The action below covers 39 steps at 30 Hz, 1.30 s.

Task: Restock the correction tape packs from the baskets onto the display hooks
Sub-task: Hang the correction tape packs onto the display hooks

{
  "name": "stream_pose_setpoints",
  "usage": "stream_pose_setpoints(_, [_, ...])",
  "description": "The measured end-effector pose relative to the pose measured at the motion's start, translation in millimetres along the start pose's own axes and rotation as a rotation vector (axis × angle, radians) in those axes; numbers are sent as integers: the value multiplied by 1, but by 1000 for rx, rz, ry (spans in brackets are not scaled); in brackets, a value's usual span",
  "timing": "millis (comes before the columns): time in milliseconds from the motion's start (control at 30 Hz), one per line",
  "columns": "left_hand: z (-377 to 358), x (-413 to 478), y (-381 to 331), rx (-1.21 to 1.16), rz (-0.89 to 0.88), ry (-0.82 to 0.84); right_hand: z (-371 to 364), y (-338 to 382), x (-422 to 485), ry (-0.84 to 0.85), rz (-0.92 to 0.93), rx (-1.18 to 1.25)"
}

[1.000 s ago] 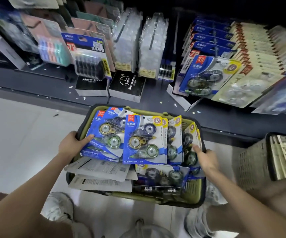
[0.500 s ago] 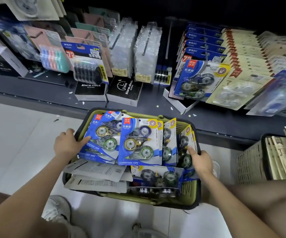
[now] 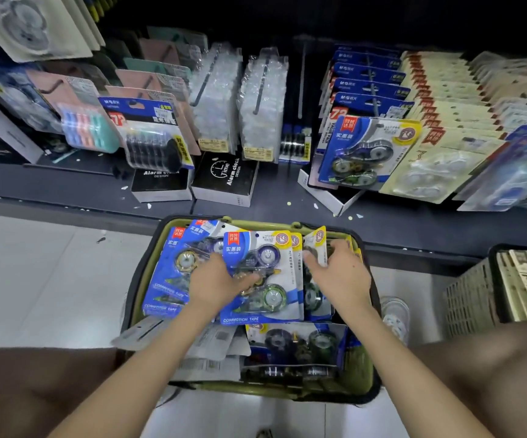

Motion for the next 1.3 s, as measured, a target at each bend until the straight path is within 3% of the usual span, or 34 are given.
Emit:
stream_pose_setpoints(100, [-5, 5, -14, -5, 37, 46, -13, 2, 9, 43, -48, -63])
stream_pose_setpoints(233, [6, 25, -18, -284, -80, 175, -15, -2, 24, 75, -124, -47])
stream_pose_setpoints(367, [33, 47, -12, -625, -75, 242, -8, 2, 34, 98, -211, 46])
stream_pose_setpoints(500, [57, 57, -8, -752, -95, 298, 22, 18, 33, 2, -205, 68])
stream_pose_setpoints(600, [69, 64, -2, -821, -132, 238, 66, 41, 23, -215, -66, 67])
stream_pose_setpoints(700, [82, 64, 0, -914, -136, 189, 87, 58, 18, -307, 5, 402])
stream_pose_setpoints(800, [85, 58, 0, -1006, -107, 222, 64, 69, 30, -83, -159, 947])
stream_pose_setpoints(867, [86, 52, -3, -1115, -62, 229, 39, 83, 29, 45, -246, 1070])
stream_pose_setpoints(933, [88, 47, -6, -1189, -23, 228, 16, 99, 23, 95, -229, 1039])
stream_pose_setpoints(1067, [89, 36, -1, -1009, -120, 132, 1, 107, 10, 73, -166, 928])
stream_pose_setpoints(1133, [90, 31, 7, -984, -142, 79, -3, 87, 8, 57, -176, 694])
stream_pose_setpoints(1200, [99, 27, 14, -985, -141, 7, -9, 61, 6, 69, -189, 282])
stream_pose_setpoints(1300, [120, 30, 22, -976, -135, -95, -24, 45, 7, 306, -192, 38])
Point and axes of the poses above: each hand's wrist, its own x-axis towards the middle knuckle, its own z-axis out of the back of the hand, y = z × x, the point moved 1 cm from there along x, towards the middle knuckle, and after that the axes turned 5 degrees about x, right-handed, at the moved point
